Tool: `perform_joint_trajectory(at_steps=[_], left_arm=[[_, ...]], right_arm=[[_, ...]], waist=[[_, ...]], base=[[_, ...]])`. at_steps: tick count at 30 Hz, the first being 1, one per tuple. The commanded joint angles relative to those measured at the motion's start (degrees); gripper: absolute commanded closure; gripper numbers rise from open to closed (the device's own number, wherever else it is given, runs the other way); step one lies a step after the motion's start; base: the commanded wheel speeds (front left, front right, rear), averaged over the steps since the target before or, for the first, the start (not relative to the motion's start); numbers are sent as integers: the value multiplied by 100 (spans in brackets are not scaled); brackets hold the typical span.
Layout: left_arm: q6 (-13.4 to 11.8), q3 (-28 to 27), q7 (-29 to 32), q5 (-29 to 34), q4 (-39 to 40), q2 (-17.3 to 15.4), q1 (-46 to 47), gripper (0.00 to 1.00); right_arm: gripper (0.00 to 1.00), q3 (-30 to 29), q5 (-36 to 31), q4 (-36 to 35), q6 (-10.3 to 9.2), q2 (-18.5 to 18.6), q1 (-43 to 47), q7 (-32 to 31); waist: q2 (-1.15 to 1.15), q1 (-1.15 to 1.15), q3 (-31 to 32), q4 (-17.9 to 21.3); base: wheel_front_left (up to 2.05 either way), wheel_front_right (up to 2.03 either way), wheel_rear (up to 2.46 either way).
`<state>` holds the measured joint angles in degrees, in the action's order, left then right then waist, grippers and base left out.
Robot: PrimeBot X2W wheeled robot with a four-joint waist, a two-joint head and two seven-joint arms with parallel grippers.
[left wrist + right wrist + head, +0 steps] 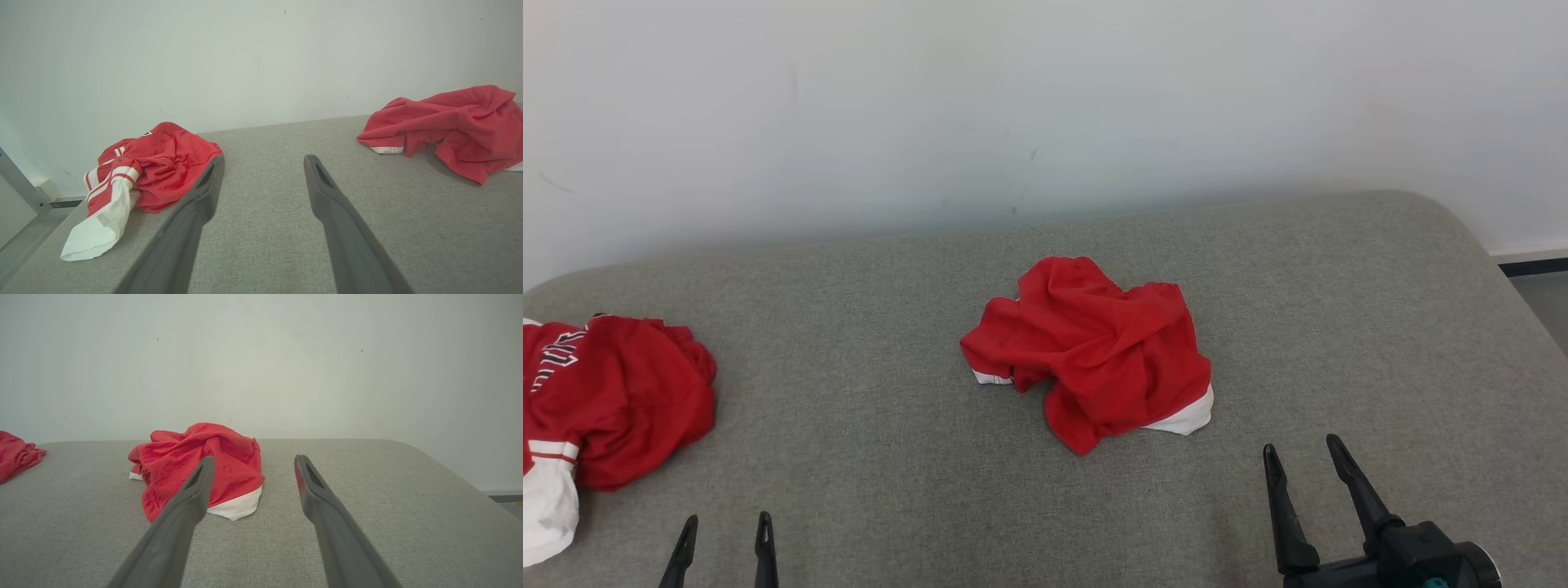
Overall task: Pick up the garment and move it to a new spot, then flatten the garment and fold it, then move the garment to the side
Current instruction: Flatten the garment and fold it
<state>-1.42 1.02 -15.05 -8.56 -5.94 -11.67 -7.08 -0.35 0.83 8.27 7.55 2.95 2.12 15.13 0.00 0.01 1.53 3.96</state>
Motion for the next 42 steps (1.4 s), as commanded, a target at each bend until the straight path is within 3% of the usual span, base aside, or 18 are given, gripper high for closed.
perform_joint_trajectory(at_steps=[1,8,17,29,42], left_arm=[[24,-20,-20,68,-15,15,32,0],[86,92,-20,113,-73,79,146,0],[364,521,-20,167,-382,231,711,0],[778,1233,-20,205,-1574,511,1824,0],[897,1857,-20,5,-2888,591,2719,0]], right_arm=[[0,6,-18,3,-12,-14,-2,4],[0,40,9,0,-12,-14,-45,4],[0,92,77,8,-13,-14,-205,4],[0,38,147,-60,-13,-15,-492,4],[0,122,329,-47,-13,-16,-698,4]], waist=[[0,-1,-2,1],[0,-1,-59,69],[0,-1,-302,444],[0,-1,-886,1106],[0,-1,-1211,1476]], base=[[0,0,0],[0,0,0],[0,0,0],[0,0,0],[0,0,0]])
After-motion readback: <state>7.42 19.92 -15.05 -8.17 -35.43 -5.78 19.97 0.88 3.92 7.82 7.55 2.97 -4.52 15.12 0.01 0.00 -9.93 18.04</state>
